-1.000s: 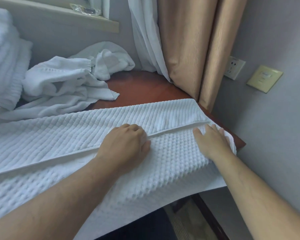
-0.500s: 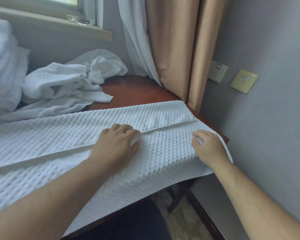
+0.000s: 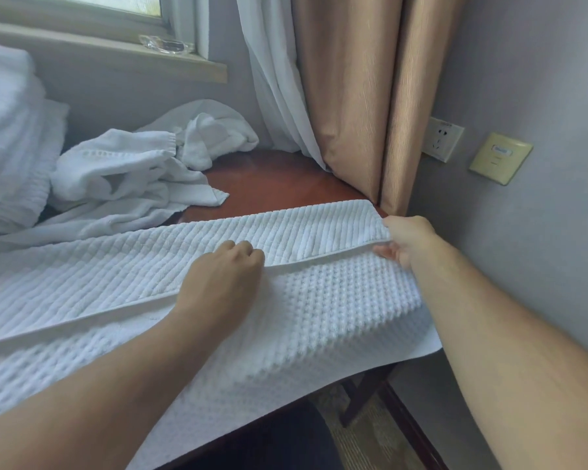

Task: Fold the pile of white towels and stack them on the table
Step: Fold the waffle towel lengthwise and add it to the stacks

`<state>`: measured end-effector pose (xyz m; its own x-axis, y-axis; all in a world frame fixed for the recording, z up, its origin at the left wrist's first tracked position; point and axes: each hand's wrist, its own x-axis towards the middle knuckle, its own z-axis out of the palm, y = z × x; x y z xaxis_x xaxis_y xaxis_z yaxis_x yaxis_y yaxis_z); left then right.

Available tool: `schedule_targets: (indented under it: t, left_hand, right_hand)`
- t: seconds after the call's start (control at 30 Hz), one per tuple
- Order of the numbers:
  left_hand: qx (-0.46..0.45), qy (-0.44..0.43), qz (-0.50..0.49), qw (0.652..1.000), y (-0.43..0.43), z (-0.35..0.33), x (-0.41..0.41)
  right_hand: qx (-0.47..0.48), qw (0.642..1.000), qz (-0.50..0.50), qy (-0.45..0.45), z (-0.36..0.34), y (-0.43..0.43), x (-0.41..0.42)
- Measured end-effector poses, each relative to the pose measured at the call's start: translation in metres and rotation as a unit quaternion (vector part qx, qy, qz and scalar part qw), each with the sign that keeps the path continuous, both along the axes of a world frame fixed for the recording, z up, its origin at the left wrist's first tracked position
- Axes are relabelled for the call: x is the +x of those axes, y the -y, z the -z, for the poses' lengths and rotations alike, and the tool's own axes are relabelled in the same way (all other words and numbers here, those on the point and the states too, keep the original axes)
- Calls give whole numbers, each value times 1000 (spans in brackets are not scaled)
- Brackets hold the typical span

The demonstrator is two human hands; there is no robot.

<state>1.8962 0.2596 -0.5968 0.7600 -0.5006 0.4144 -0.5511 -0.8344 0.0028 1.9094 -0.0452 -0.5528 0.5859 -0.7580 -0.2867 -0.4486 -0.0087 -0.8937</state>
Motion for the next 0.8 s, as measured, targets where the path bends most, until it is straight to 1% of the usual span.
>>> schedule_targets:
  t: [0.1, 0.13, 0.2, 0.27, 0.3, 0.4, 0.5, 0.57, 0.63, 0.67, 0.7, 0.73, 0.8]
  left_hand:
    - [-36, 51, 51, 997, -5, 1, -1]
    - [-49, 70, 65, 994, -6, 1, -2]
    - [-56, 94, 89, 990, -8, -2, -5]
    - [-47, 104, 117, 987, -8, -5, -9]
    - [-36, 107, 130, 985, -8, -6, -12]
    - [-8, 78, 161, 984, -10, -6, -19]
    - [25, 26, 173, 984, -12, -5, -20]
    - [37, 5, 188, 982, -12, -5, -18]
    - [40, -7, 192, 981, -12, -6, -17]
    - [37, -9, 193, 981, -13, -6, -17]
    - [34, -16, 188, 982, -15, -6, -19]
    - [26, -19, 182, 983, -19, -7, -20]
    - [22, -27, 158, 987, -35, -7, -22]
  right_hand:
    - [-43, 999, -1, -4, 10, 0, 4]
    - [-63, 998, 5, 16, 16, 1, 4]
    - [-108, 990, 38, 87, 27, 4, 4]
    - [-143, 973, 89, 158, 33, 2, 1]
    - [-158, 965, 106, 178, 36, 1, 0]
    - [-181, 957, 111, 197, 41, -2, -3]
    - [-190, 959, 103, 186, 41, 2, -8]
    - [-207, 960, 108, 153, 39, 1, -12]
    - [-287, 950, 111, 51, 35, -7, -15]
    - [-344, 934, 100, 2, 31, -14, -17]
    - [-398, 914, 76, -21, 28, -24, -19]
    - [-436, 899, 39, -25, 25, -35, -18]
    - [-468, 881, -76, -15, 21, -65, -16]
